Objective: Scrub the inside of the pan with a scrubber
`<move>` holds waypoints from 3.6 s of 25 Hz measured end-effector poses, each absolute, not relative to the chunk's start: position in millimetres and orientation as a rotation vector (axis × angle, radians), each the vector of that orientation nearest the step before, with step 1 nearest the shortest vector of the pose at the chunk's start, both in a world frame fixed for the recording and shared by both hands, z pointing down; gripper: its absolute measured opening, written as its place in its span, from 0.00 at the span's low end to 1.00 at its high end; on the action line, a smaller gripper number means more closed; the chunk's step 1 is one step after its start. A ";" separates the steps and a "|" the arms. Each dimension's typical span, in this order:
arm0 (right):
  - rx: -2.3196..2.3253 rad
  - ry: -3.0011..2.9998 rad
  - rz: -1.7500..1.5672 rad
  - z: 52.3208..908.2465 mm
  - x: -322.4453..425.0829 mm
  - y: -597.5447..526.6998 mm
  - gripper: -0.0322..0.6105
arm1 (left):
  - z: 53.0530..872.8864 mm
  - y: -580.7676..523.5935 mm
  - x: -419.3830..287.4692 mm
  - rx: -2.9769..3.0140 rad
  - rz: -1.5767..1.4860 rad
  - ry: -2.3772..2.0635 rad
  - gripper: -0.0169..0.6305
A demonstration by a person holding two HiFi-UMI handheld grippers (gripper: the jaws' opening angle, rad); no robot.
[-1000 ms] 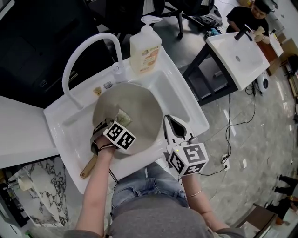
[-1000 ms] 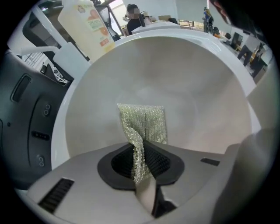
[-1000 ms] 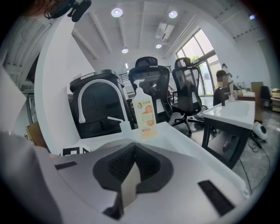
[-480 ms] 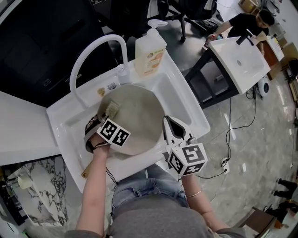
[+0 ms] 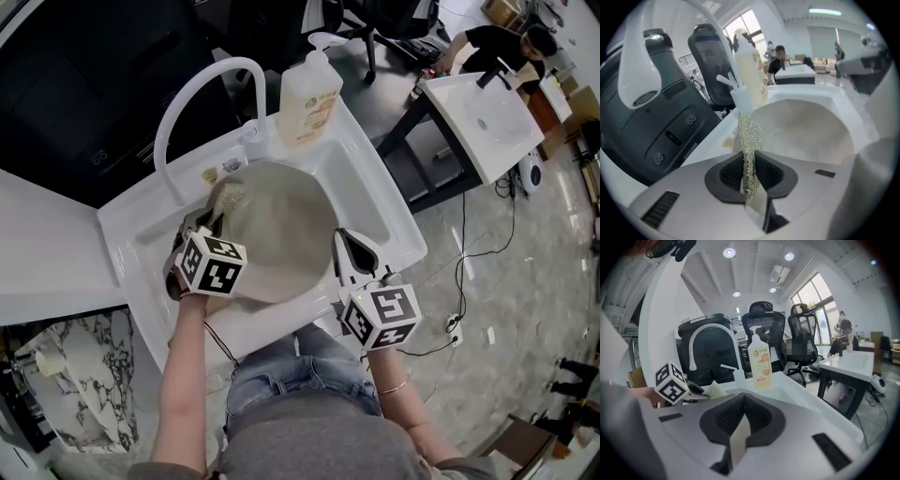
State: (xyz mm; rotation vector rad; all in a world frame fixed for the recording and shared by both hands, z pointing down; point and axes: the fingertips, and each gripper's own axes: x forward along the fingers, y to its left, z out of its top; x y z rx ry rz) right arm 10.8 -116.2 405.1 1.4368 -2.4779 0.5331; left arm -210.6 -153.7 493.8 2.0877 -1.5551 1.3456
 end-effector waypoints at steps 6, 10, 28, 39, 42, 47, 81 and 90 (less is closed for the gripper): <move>1.520 -2.418 0.544 409.8 21.9 -100.3 0.07 | 479.1 -142.6 -157.9 2.165 0.876 -1.379 0.13; 1.550 -2.394 0.545 411.5 32.0 -90.2 0.07 | 483.9 -131.6 -127.2 2.087 0.654 -1.305 0.13; 1.372 -2.541 0.580 408.4 42.4 -69.5 0.07 | 531.0 -52.9 -75.1 1.728 0.547 -1.329 0.13; 1.272 -2.578 0.589 409.6 29.5 -65.0 0.07 | 539.1 -28.1 -117.8 1.792 0.977 -1.353 0.13; 1.261 -2.585 0.584 409.0 23.1 -64.0 0.07 | 542.5 -24.4 -132.1 1.798 1.103 -1.363 0.13; 1.252 -2.584 0.576 408.6 15.5 -65.0 0.07 | 542.7 -24.6 -154.5 1.811 1.261 -1.383 0.13; 1.293 -2.497 0.614 425.0 -21.1 -87.5 0.07 | 525.5 -130.5 -241.7 2.042 1.802 -1.423 0.13; 1.334 -2.469 0.608 423.1 -9.0 -82.9 0.07 | 514.2 -160.9 -231.4 2.122 1.899 -1.541 0.13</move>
